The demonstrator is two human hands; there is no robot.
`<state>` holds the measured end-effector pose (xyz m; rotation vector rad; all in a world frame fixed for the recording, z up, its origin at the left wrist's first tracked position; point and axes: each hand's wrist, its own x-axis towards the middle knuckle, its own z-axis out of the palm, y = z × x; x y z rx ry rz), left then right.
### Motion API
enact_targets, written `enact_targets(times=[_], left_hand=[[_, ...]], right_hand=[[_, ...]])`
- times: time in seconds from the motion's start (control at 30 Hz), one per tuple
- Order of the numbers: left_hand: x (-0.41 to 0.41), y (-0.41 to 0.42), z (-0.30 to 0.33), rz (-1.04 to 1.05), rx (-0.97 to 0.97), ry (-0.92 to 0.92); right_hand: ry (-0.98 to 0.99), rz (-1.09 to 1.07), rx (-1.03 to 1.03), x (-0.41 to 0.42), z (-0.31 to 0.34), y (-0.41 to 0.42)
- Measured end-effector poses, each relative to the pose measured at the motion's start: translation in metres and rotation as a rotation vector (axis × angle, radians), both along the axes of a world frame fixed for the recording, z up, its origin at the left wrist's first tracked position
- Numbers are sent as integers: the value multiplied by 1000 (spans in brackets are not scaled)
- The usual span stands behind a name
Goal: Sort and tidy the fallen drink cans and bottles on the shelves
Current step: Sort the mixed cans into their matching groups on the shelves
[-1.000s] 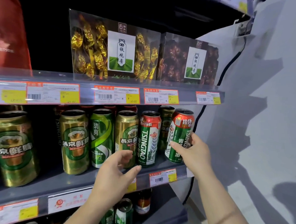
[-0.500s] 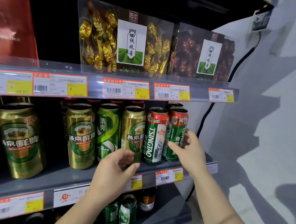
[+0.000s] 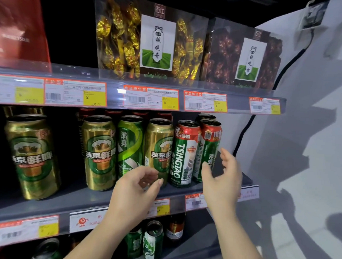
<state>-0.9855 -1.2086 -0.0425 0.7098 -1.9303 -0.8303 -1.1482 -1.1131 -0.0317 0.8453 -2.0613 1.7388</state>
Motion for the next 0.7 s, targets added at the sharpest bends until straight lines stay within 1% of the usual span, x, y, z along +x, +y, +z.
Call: enact_targets(times=[0.03, 0.07, 0.13, 0.2, 0.27, 0.37, 0.43, 0.5, 0.63, 0.7], left_hand=[[2, -2, 0, 17, -12, 17], [4, -4, 0, 34, -18, 37], [9, -6, 1, 55, -8, 69], [15, -6, 4, 64, -10, 81], [19, -5, 5, 63, -18, 83], [27, -9, 5, 73, -45, 85], [31, -12, 5, 79, -41, 77], [33, -14, 6, 71, -48, 77], [29, -10, 10, 14, 9, 48], [25, -4, 15, -26, 9, 39]], right_hand=[[94, 9, -63, 16, 2, -1], [185, 52, -71, 31, 4, -3], [363, 89, 39, 54, 11, -14], [525, -3, 170, 65, 24, -28], [605, -104, 260, 70, 39, -41], [632, -149, 349, 71, 52, -50], [619, -139, 342, 74, 54, -49], [612, -97, 262, 79, 53, -44], [517, 114, 125, 88, 46, -27], [508, 149, 76, 94, 41, -19]])
